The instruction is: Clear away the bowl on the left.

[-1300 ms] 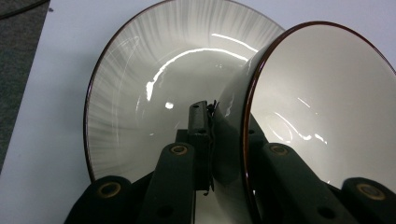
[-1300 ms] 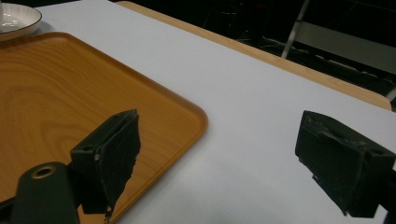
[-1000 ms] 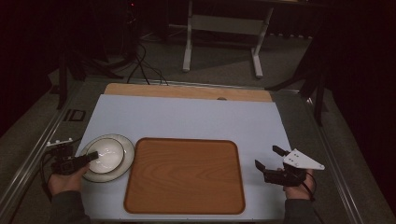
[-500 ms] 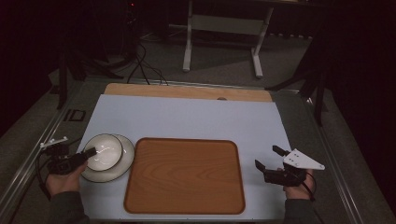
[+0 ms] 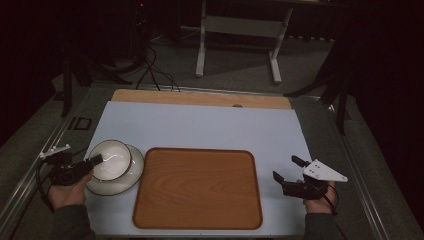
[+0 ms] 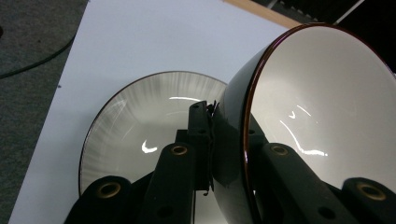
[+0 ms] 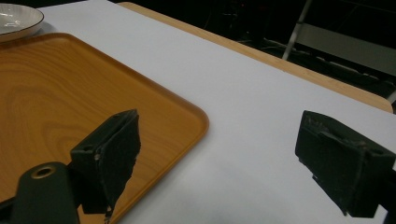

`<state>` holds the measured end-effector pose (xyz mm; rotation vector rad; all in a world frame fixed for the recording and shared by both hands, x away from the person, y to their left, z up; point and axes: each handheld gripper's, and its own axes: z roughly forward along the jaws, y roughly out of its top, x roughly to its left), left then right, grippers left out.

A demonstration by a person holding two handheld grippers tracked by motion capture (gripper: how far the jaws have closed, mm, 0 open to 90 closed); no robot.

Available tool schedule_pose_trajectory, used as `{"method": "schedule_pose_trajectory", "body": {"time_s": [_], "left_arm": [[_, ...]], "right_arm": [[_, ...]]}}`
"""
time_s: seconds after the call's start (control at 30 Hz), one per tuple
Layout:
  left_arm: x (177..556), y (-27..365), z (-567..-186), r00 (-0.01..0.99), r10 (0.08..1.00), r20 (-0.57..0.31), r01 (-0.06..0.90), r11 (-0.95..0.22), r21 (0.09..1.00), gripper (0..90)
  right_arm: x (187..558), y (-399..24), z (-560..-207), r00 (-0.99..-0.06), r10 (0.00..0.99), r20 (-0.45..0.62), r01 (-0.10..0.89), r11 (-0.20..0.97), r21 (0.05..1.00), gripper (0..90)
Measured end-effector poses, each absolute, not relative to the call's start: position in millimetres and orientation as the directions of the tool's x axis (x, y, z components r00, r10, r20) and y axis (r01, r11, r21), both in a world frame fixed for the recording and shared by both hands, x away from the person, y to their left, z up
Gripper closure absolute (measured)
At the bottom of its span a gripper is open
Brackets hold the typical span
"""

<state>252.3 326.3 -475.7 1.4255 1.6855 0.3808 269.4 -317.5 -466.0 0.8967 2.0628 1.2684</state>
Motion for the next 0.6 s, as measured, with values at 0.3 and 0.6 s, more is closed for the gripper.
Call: {"method": "schedule_pose_trajectory", "body": {"time_s": [0.3, 0.6], "left_arm": [[251.9, 320.4, -468.3, 0.046, 0.913, -0.406, 0.628, 0.29, 0.722, 82.2], [251.8, 315.2, -462.2, 0.057, 0.913, -0.404, 0.62, 0.285, 0.731, 82.1]], "right_arm": [[269.8, -317.5, -465.9, -0.625, 0.773, -0.111, 0.248, 0.331, 0.91, 13.8], [269.8, -317.6, -465.6, -0.625, 0.773, -0.111, 0.247, 0.331, 0.911, 13.7]]}}
